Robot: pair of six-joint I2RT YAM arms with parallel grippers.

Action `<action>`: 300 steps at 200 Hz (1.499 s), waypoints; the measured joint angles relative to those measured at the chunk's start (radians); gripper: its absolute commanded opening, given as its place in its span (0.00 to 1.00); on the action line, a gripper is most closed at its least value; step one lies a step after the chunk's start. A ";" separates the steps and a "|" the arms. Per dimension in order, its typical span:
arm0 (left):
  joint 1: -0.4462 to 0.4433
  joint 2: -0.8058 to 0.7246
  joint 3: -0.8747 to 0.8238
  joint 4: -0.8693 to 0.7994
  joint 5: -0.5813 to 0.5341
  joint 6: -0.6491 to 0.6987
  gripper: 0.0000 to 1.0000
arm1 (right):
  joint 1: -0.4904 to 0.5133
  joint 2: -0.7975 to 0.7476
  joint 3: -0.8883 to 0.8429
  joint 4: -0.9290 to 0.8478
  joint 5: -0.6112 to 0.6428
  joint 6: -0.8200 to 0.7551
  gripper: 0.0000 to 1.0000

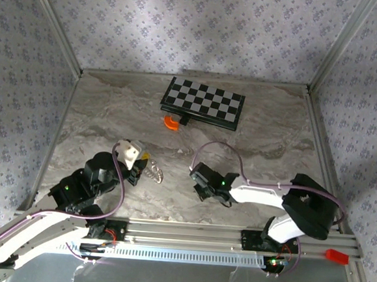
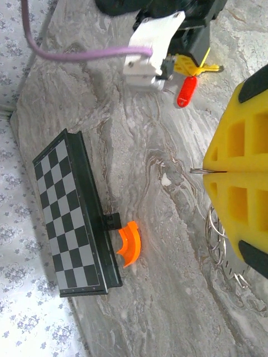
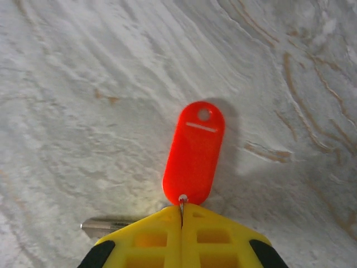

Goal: Put the keys on the keyring

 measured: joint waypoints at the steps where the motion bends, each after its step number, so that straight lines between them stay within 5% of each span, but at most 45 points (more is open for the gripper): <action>1: 0.000 0.000 0.000 0.000 0.000 0.000 0.00 | 0.003 -0.004 -0.007 0.012 0.002 -0.001 0.00; 64: -0.003 0.007 0.000 -0.006 0.000 0.000 0.00 | 0.006 -0.061 -0.206 0.369 0.019 -0.007 0.09; 100: -0.005 -0.001 0.000 -0.007 -0.001 0.000 0.00 | 0.008 -0.095 -0.206 0.371 0.027 -0.013 0.41; 136: -0.005 -0.052 0.000 -0.007 -0.004 0.000 0.00 | 0.014 -0.269 -0.124 0.151 0.042 0.000 0.60; 172: -0.008 -0.081 0.000 -0.005 -0.003 0.000 0.00 | -0.113 -0.301 0.135 -0.159 -0.060 0.024 0.61; 215: -0.014 -0.081 -0.026 0.006 0.001 0.000 0.00 | -0.245 -0.021 0.464 -0.510 -0.280 0.020 0.58; 258: -0.020 -0.082 -0.032 0.018 0.002 0.000 0.00 | -0.290 0.224 0.578 -0.714 -0.463 -0.059 0.54; 300: -0.021 -0.083 -0.032 0.023 0.001 0.000 0.00 | -0.309 0.364 0.664 -0.802 -0.502 -0.147 0.48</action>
